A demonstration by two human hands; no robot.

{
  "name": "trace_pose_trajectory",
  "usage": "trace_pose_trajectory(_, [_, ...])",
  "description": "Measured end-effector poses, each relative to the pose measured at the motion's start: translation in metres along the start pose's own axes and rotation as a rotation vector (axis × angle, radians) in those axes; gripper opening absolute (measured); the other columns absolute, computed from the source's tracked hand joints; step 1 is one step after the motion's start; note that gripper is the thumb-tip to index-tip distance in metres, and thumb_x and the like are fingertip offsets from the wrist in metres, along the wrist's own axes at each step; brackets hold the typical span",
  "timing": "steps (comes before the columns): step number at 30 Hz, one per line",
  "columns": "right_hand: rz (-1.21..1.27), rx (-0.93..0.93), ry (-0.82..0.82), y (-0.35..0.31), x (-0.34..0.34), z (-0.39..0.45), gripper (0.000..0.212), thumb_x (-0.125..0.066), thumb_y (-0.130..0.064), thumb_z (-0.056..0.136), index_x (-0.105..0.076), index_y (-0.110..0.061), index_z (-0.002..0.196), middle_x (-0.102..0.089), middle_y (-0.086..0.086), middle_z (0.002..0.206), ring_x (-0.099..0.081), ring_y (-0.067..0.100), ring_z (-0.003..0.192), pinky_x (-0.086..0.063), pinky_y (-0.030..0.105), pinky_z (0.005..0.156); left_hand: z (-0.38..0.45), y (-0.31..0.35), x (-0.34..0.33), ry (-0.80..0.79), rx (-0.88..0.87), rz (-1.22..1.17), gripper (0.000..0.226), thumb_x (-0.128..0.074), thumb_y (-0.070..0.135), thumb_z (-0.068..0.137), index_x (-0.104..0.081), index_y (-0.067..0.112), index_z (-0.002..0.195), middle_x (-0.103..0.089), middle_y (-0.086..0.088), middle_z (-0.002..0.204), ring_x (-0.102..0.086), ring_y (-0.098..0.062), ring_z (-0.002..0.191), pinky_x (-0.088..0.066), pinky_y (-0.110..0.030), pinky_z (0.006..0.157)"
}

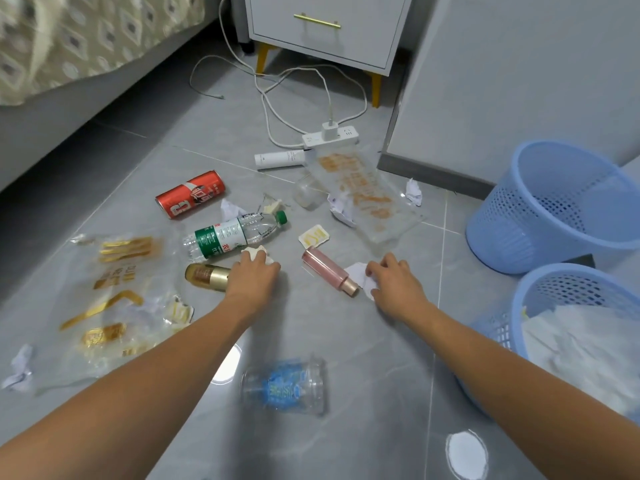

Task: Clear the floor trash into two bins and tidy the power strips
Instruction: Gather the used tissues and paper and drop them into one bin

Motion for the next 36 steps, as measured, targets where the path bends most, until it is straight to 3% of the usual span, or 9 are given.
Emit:
trace_pose_trajectory(5, [0.112,-0.069,-0.011,0.005,-0.007,-0.006,0.017,-0.065,-0.017,0.083,-0.058,-0.02,0.098,-0.047,0.006,0.103,-0.057,0.035,0.089,-0.047,0.035,0.073,-0.001,0.007,-0.008,0.011,-0.082,0.045,0.03,-0.053,0.006,0.097,-0.057,0.015,0.125,-0.057,-0.008,0.126,-0.051,-0.03,0.117,-0.047,-0.04,0.09])
trace_pose_trajectory(10, [0.167,-0.092,0.002,0.006,-0.004,-0.016,0.009,-0.065,-0.016,0.079,-0.058,-0.017,0.084,-0.064,0.008,0.095,-0.062,0.034,0.091,-0.039,0.03,0.068,-0.01,0.01,-0.011,0.049,-0.171,-0.053,0.022,-0.055,0.005,0.096,-0.062,0.015,0.115,-0.06,-0.007,0.116,-0.054,-0.026,0.111,-0.051,-0.038,0.085])
trace_pose_trajectory(15, [0.319,-0.115,0.194,-0.008,0.036,-0.047,0.009,-0.067,-0.015,0.074,-0.06,-0.013,0.08,-0.06,0.002,0.077,-0.057,0.03,0.076,-0.034,0.029,0.063,-0.031,0.012,0.017,0.29,-0.216,-0.441,0.008,-0.063,0.011,0.09,-0.06,0.015,0.085,-0.056,0.0,0.089,-0.055,-0.022,0.082,-0.044,-0.036,0.065])
trace_pose_trajectory(20, [0.473,-0.092,0.396,-0.021,0.109,-0.11,0.011,-0.068,-0.015,0.07,-0.059,-0.02,0.075,-0.059,-0.003,0.074,-0.055,0.018,0.068,-0.037,0.025,0.058,-0.057,0.046,0.107,0.541,-0.409,-0.752,0.011,-0.068,0.006,0.079,-0.061,0.014,0.081,-0.055,0.005,0.081,-0.058,-0.018,0.071,-0.053,-0.042,0.064])
trace_pose_trajectory(25, [0.552,-0.221,0.657,0.032,0.177,-0.198,0.014,-0.068,-0.014,0.069,-0.061,-0.023,0.075,-0.058,-0.008,0.066,-0.054,0.014,0.062,-0.047,0.03,0.06,-0.09,0.141,0.203,0.659,-0.69,-1.004,0.011,-0.064,-0.001,0.077,-0.061,0.009,0.079,-0.056,0.003,0.079,-0.058,-0.016,0.072,-0.054,-0.034,0.062])
trace_pose_trajectory(29, [0.498,-0.451,0.804,0.1,0.199,-0.263,0.015,-0.069,-0.016,0.066,-0.059,-0.024,0.074,-0.058,-0.006,0.064,-0.054,0.013,0.059,-0.048,0.03,0.06,-0.114,0.228,0.244,0.614,-0.872,-1.08,0.008,-0.063,-0.001,0.078,-0.062,0.007,0.081,-0.058,0.001,0.08,-0.059,-0.015,0.072,-0.053,-0.035,0.062])
trace_pose_trajectory(31, [0.47,-0.555,0.809,0.129,0.197,-0.284,0.015,-0.07,-0.017,0.066,-0.06,-0.024,0.074,-0.059,-0.006,0.062,-0.054,0.012,0.058,-0.049,0.03,0.061,-0.118,0.265,0.247,0.48,-0.886,-1.047,0.007,-0.065,0.005,0.081,-0.066,0.008,0.087,-0.062,-0.001,0.085,-0.063,-0.016,0.079,-0.055,-0.039,0.069])
trace_pose_trajectory(34, [0.395,-0.667,0.598,0.155,0.182,-0.296,0.016,-0.073,-0.019,0.072,-0.066,-0.024,0.086,-0.065,-0.005,0.074,-0.062,0.021,0.074,-0.046,0.031,0.068,-0.115,0.294,0.231,0.234,-0.815,-0.829,0.034,-0.07,0.022,0.084,-0.068,0.017,0.118,-0.067,-0.001,0.11,-0.063,-0.018,0.103,-0.053,-0.038,0.089])
trace_pose_trajectory(36, [0.326,-0.705,0.396,0.159,0.17,-0.298,0.03,-0.074,-0.025,0.078,-0.068,-0.024,0.108,-0.067,0.002,0.094,-0.063,0.027,0.089,-0.046,0.033,0.076,-0.111,0.281,0.224,0.196,-0.785,-0.772,0.042,-0.07,0.027,0.085,-0.064,0.019,0.126,-0.066,-0.002,0.117,-0.063,-0.02,0.108,-0.051,-0.038,0.093])
Point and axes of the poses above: each hand's wrist, its own z-axis towards the middle knuckle, its own x-axis out of the back of the hand, y = z × x, the point moved 4 cm from there along z, towards the middle knuckle
